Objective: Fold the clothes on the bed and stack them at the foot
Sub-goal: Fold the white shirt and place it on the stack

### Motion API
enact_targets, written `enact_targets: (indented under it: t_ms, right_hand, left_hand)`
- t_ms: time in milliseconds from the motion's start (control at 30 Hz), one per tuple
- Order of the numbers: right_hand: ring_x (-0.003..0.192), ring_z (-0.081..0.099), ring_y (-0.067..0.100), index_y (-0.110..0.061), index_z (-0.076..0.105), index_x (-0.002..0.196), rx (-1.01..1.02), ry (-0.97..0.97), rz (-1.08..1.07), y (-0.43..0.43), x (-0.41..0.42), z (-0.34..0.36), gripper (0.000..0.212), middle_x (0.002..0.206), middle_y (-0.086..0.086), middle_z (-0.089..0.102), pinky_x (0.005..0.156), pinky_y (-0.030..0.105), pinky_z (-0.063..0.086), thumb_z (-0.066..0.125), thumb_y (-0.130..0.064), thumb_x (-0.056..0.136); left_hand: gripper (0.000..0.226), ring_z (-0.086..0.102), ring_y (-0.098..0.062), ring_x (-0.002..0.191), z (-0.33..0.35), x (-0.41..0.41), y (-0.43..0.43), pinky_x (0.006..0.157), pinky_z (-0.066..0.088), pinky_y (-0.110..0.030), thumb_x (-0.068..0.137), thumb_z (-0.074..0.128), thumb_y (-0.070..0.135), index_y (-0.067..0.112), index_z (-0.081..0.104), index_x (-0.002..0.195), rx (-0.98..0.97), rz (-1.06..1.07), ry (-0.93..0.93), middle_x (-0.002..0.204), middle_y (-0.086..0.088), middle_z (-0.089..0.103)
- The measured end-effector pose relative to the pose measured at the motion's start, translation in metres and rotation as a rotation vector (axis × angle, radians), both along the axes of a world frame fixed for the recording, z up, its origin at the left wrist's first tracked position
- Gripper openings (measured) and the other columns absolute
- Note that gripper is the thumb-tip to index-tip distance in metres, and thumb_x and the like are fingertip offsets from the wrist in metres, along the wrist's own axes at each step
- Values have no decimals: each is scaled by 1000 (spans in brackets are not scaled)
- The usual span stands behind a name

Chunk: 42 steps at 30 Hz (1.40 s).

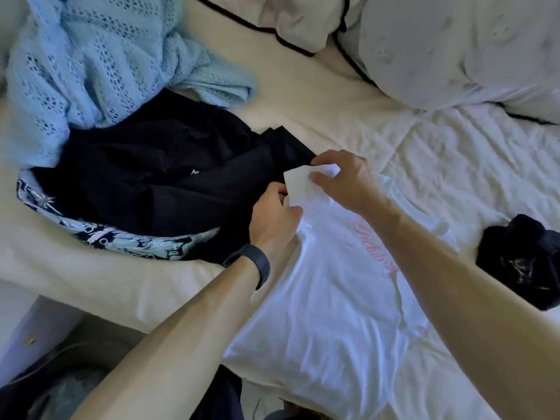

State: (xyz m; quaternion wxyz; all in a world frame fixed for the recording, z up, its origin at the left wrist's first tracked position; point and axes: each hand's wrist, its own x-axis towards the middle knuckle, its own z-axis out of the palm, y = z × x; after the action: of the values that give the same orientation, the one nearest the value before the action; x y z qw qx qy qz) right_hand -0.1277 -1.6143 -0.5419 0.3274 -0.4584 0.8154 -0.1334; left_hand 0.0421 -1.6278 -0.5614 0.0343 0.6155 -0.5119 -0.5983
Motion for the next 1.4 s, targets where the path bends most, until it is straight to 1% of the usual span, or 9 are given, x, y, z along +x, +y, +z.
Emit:
enact_targets:
  t_ms: [300,433,567,700,800,900,1067,1233,1400]
  right_hand:
    - [80,59,22,-7,75,96,-94,146,-10,13,-10,-15,29,102,8,62,69,21,39,54,7,82]
    - [80,62,0,-15,71,84,-339,12,-335,61,-8,-4,26,97,-14,55,71,15,50,57,7,82]
    - [80,63,-4,-20,77,88,-175,35,-432,132,-14,-3,34,109,-6,59,74,4,45,56,7,87]
    - [84,68,11,-27,69,97,1,-26,-553,161,-26,-1,29,101,-10,67,75,12,47,58,-3,88]
    - [78,62,-12,-26,61,104,13,-88,-640,143,-34,-3,17,88,-23,63,64,2,40,63,-36,90]
    - [71,54,-7,-26,57,98,139,-91,-571,110,-43,-12,42,80,-20,59,62,17,38,61,-66,87]
    - [64,61,11,-19,66,79,219,-148,-546,74,-56,-22,31,68,-7,65,57,29,46,73,-49,85]
    - [73,65,16,-22,67,81,13,-406,-744,55,-53,-22,24,78,-3,68,69,37,54,80,-42,83]
    - [76,70,17,-16,67,93,188,-386,-657,60,-49,-20,41,92,5,74,67,30,56,82,-51,78]
  left_hand:
    - [38,61,-9,83,4,-9,10,70,53,-34,77,60,15,33,56,111,-104,50,-3,90,15,62]
    - [24,48,-20,83,15,-8,40,70,35,-31,77,49,5,25,56,90,-770,-298,84,84,9,50]
    - [31,53,-22,79,13,-1,86,73,43,-34,83,61,1,22,69,104,-1245,-894,229,88,3,59]
    - [68,57,-22,105,-1,18,105,94,45,-36,66,73,6,29,62,129,-1168,-1327,206,115,1,61]
    - [80,46,-29,125,-6,25,99,101,38,-44,68,70,3,29,46,140,-1128,-1100,-2,138,-7,45]
    - [72,55,-29,100,-3,19,91,78,47,-42,73,68,6,24,43,139,-938,-889,-153,125,-8,52]
    - [38,63,-31,69,4,16,72,55,51,-38,81,63,3,13,68,117,-746,-711,-167,86,-4,70]
    - [24,64,-21,87,-1,34,59,64,44,-32,97,53,26,27,60,120,-465,-551,-304,95,8,68]
    - [46,57,-12,83,5,33,58,62,50,-31,91,68,32,38,50,133,-533,-620,-116,95,15,50]
